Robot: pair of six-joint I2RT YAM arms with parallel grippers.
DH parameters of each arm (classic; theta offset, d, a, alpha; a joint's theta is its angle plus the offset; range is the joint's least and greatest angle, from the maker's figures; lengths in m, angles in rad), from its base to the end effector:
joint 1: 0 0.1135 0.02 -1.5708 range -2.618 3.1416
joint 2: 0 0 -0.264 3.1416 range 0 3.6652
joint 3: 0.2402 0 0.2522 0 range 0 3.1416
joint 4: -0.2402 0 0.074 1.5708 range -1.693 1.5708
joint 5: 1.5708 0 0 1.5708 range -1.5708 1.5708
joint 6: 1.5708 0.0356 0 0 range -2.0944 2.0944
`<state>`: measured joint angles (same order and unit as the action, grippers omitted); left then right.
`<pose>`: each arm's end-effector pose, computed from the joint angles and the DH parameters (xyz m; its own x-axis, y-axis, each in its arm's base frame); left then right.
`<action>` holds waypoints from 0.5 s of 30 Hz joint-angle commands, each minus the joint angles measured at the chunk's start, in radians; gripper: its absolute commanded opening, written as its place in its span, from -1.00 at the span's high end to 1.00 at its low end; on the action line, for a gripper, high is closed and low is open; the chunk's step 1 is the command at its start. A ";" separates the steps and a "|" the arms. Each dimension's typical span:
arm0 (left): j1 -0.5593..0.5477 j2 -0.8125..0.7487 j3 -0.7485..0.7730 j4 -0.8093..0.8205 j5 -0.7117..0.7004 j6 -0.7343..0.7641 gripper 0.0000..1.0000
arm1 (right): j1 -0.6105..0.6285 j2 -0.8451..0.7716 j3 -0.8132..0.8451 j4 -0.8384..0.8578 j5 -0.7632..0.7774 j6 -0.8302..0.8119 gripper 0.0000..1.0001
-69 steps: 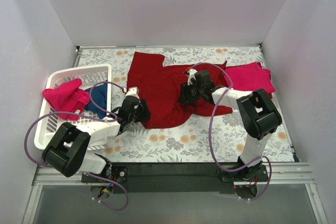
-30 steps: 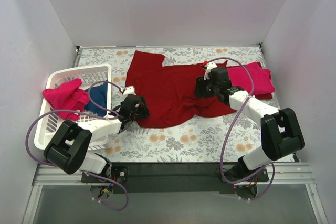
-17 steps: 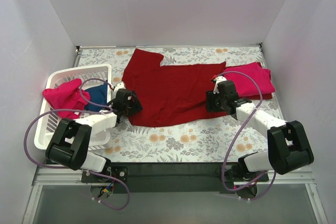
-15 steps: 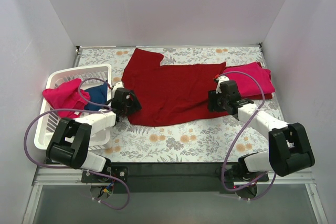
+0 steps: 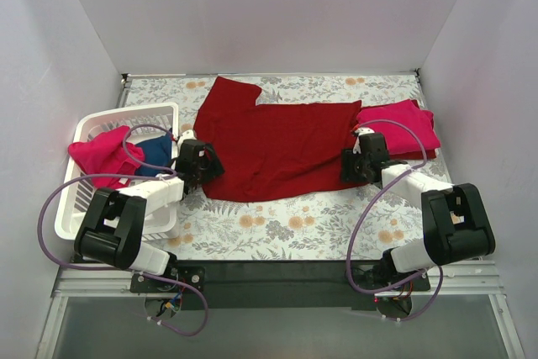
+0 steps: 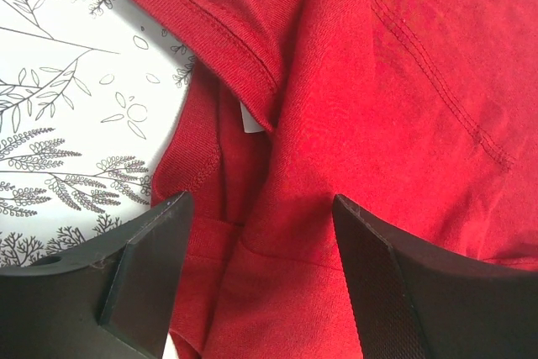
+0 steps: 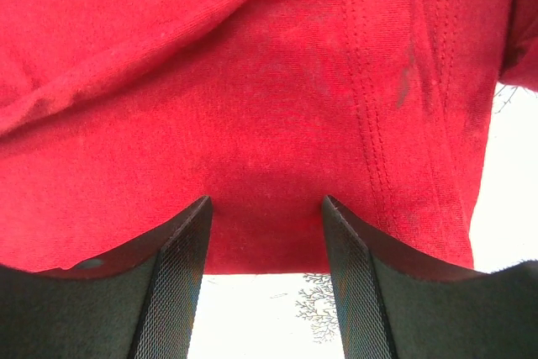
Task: Fold and stack the t-shirts
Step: Fold the tshirt
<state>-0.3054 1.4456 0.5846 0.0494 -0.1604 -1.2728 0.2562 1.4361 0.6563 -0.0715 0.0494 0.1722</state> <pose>0.2566 -0.0750 0.1496 -0.3866 -0.8675 -0.3128 -0.6050 0.4946 -0.6240 0.2646 0.0675 0.1631 -0.7548 -0.0208 -0.6556 -0.0937 0.9927 0.0763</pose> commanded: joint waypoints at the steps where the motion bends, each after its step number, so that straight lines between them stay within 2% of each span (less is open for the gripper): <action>1: 0.011 -0.014 0.006 -0.020 0.005 0.013 -0.25 | -0.025 0.017 -0.009 -0.031 -0.025 0.053 0.00; 8: 0.025 0.018 0.034 -0.025 0.031 0.020 -0.32 | -0.026 0.052 0.008 -0.149 -0.143 0.122 0.04; 15: 0.045 0.041 0.037 -0.017 0.039 0.013 -0.34 | -0.025 -0.006 -0.027 -0.273 -0.129 0.151 0.04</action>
<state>-0.2802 1.4754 0.6128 0.0570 -0.1196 -1.2713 0.2237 1.4387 0.6762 -0.1299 -0.0334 0.2775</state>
